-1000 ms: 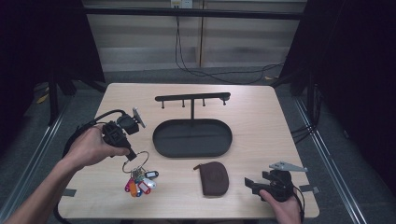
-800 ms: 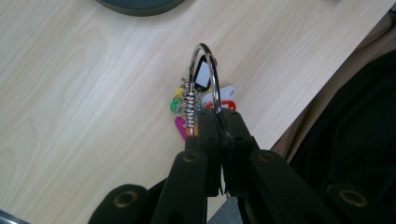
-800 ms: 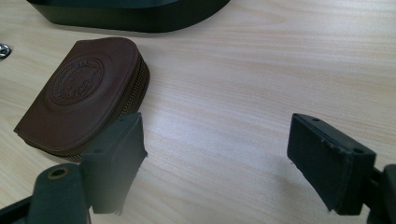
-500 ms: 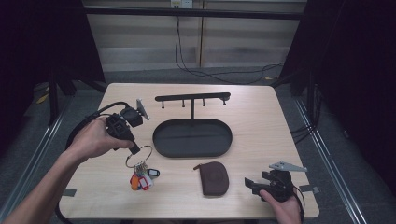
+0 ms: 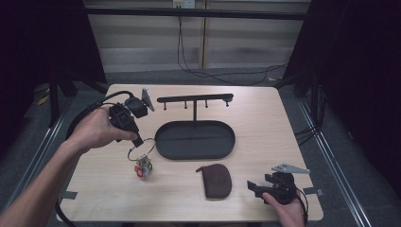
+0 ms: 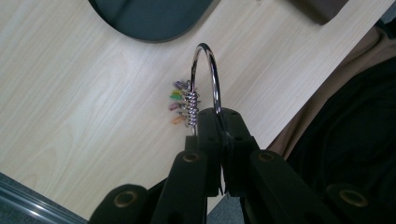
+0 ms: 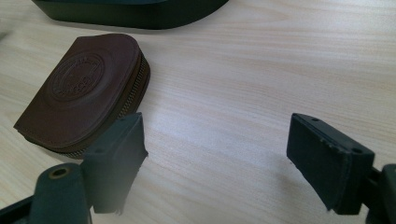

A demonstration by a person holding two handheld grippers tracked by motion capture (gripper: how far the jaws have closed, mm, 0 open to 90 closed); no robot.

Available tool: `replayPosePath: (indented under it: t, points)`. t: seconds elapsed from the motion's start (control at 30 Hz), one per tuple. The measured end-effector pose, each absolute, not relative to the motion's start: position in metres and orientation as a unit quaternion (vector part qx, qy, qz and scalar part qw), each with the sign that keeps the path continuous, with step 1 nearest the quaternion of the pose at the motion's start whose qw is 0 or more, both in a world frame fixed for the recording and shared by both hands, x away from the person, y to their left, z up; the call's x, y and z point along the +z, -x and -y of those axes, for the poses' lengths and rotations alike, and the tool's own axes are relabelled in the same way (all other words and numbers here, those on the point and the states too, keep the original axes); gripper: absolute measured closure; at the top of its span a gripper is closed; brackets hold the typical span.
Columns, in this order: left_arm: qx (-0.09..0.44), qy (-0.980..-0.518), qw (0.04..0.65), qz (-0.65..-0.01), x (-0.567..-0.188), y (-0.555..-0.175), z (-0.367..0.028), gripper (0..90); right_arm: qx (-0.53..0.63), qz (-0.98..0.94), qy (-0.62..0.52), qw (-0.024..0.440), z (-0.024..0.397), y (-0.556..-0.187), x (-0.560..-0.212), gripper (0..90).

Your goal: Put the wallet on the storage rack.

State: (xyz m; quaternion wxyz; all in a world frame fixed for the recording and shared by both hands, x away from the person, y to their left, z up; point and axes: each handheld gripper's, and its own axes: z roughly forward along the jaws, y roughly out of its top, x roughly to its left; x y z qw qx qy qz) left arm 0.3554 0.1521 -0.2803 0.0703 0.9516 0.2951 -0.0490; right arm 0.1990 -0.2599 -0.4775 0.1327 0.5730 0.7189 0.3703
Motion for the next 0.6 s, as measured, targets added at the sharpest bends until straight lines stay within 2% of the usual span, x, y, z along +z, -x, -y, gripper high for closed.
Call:
replayPosePath:
  t: [0.6]
  points:
    - [-0.046,-0.949,0.096,-0.297,-0.261,-0.377,-0.134,88.1,0.369,-0.719,-0.575,0.129,0.26,-0.199,-0.478,19.4]
